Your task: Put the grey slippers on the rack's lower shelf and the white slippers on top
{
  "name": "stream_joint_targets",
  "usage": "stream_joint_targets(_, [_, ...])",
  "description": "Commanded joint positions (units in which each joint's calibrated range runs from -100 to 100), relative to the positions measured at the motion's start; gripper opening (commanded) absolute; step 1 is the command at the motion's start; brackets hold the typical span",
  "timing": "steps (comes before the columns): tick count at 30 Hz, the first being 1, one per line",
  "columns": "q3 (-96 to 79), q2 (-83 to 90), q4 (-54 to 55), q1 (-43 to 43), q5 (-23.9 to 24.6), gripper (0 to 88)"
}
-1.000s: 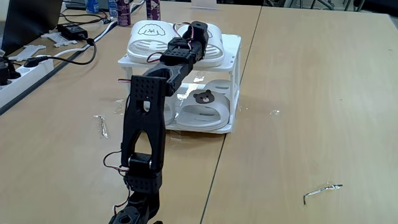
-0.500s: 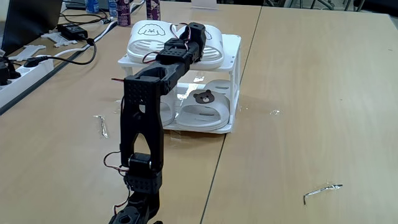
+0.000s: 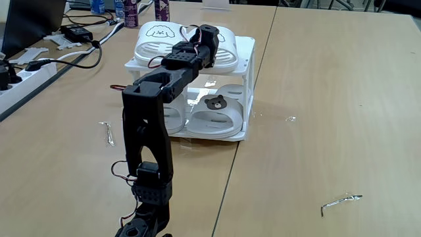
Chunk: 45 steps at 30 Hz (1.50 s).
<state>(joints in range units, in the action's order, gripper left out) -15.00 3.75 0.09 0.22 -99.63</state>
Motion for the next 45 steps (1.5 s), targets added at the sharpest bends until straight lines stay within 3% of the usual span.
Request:
stream_joint_targets(1, [-2.90, 10.93, 0.52, 0.35, -0.37, 25.0])
stream_joint_targets(8, [-19.23, 26.83, 0.52, 2.90, -0.37, 22.2])
stream_joint_targets(11, [-23.74, 33.98, 0.78, 6.93, -0.37, 1.7])
stream_joint_targets(12, [-23.92, 34.99, 2.59, 7.75, -0.37, 0.6])
stream_joint_targets(16, [-26.45, 34.74, 24.76, 11.37, -0.37, 0.7])
stream_joint_targets(22, [-53.15, 35.25, 71.27, 11.04, -0.37, 0.7])
stream_joint_targets(25, [-64.88, 37.69, 85.33, 10.96, -0.37, 0.7])
stream_joint_targets(33, [-85.00, 70.50, 90.51, 9.73, -0.37, 0.7])
stream_joint_targets(37, [-85.00, 76.39, 91.11, 3.06, -0.37, 0.7])
stream_joint_targets(40, [-85.00, 80.93, 98.79, -1.54, -0.37, 0.6])
stream_joint_targets(45, [-84.72, 95.57, 99.74, -2.20, -0.37, 0.6])
